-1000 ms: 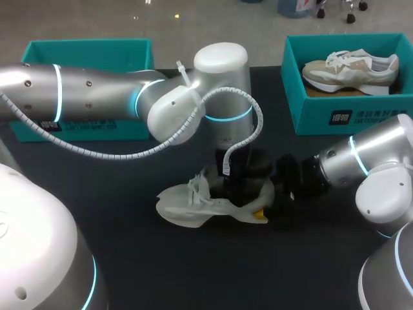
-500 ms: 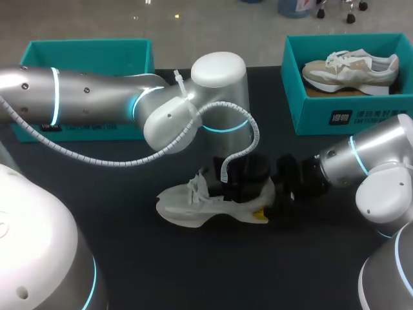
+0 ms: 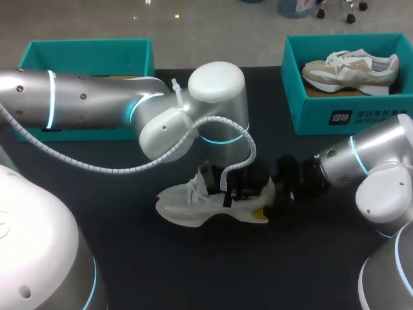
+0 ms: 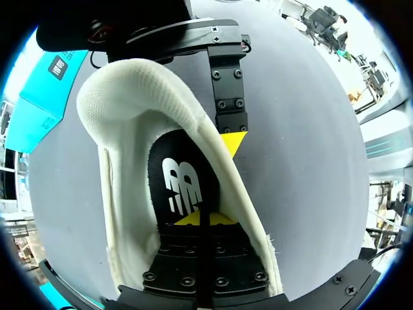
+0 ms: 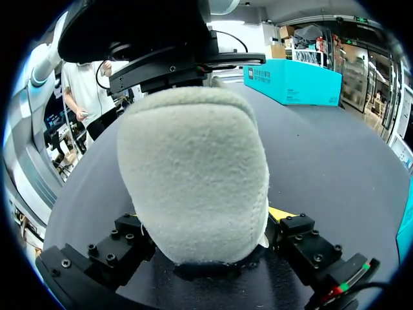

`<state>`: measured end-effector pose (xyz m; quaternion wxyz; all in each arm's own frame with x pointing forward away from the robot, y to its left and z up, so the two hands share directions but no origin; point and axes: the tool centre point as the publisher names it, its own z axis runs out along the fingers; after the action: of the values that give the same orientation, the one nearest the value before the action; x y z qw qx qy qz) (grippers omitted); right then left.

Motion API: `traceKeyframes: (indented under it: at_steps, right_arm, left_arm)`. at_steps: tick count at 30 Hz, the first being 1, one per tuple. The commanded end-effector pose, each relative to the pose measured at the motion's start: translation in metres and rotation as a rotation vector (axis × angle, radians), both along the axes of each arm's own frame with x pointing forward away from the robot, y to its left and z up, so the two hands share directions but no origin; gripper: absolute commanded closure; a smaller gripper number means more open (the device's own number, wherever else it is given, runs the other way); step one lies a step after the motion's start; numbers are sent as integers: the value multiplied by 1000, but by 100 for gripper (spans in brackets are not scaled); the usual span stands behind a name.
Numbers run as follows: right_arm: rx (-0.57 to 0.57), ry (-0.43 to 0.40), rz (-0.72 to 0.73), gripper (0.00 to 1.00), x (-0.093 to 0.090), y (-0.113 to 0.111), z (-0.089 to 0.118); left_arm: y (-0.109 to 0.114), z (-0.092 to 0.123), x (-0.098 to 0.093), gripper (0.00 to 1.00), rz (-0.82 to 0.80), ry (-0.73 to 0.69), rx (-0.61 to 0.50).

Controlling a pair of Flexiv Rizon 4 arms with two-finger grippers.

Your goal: Take the shoe out of the shoebox, open the shoe tongue, remove and reinsert the insole, then place the shoe into the shoebox

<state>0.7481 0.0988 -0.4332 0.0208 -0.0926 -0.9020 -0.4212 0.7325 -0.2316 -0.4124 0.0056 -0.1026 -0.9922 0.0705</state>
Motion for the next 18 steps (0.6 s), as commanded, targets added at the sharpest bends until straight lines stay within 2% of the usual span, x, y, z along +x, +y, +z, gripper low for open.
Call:
traceKeyframes:
  at_steps: [1, 7, 18]
  right_arm:
    - [-3, 2, -2, 100, 1, 1, -3]
    - [-3, 2, -2, 100, 1, 1, -3]
    - [-3, 2, -2, 100, 1, 1, -3]
  left_arm:
    - [7, -14, 1, 100, 12, -16, -19]
    - [15, 0, 4, 100, 35, -12, -47]
    - [25, 29, 4, 100, 37, 83, -117]
